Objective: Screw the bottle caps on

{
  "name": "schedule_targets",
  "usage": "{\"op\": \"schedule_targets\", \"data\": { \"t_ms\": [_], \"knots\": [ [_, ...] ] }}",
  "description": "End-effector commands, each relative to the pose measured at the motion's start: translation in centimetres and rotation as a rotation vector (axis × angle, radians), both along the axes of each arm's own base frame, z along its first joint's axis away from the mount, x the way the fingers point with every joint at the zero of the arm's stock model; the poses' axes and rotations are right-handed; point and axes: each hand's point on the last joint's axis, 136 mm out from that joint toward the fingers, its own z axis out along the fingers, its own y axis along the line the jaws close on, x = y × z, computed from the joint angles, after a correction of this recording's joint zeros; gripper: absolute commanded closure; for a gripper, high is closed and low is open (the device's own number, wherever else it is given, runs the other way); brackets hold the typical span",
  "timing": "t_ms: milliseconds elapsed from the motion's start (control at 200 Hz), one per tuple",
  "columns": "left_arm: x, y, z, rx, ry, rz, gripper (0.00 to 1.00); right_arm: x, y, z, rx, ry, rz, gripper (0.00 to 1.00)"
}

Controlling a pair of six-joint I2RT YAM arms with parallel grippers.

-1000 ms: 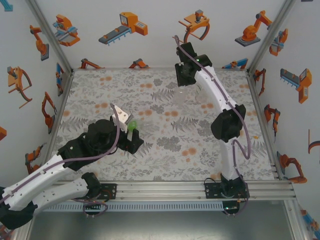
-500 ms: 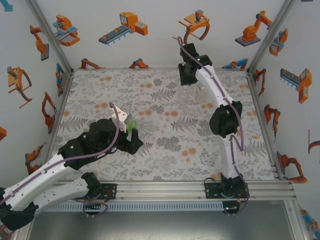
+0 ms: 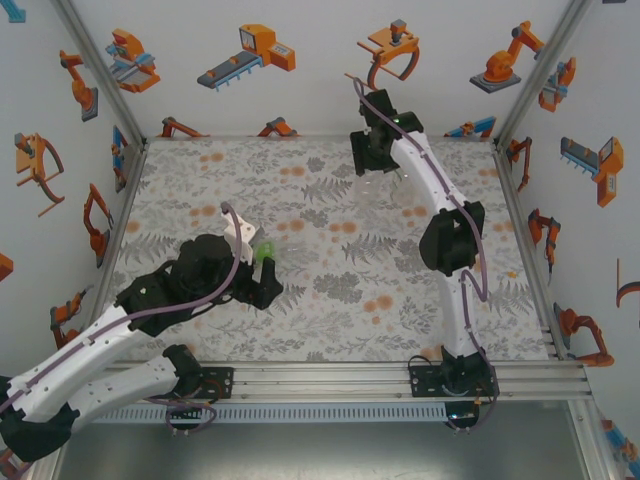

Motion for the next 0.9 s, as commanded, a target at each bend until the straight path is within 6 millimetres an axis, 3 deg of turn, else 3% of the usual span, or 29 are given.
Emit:
{"op": "schedule_targets", "data": {
  "t_ms": [0,125,310,576,666,891],
  "knots": [
    [0.4,0.2,0.8,0.046,-0.026,-0.028,0.24,-1.1,-1.0,6.8,0.002,-0.111,0.007,0.38],
    [1.7,0.2,0.5,0.129,-0.026,-0.043,0.21,-2.4,-1.2,9.7,0.030,-0.140,0.011,0.36],
    [4.5,1.3,-1.7,0.300,0.039,-0.071,0.17,-5.5,-1.2,12.8,0.116,-0.156,0.023,0.33],
    [9.2,2.2,-6.1,0.367,0.154,-0.167,0.05,-11.0,-0.7,14.5,0.276,-0.147,0.062,0.25],
    [10.8,1.7,-7.3,0.380,0.162,-0.194,0.00,-13.2,-0.8,15.1,0.319,-0.157,0.071,0.24],
    [15.1,-0.1,-10.0,0.388,0.177,-0.230,0.00,-17.6,-1.6,15.7,0.381,-0.166,0.081,0.23]
  ]
}}
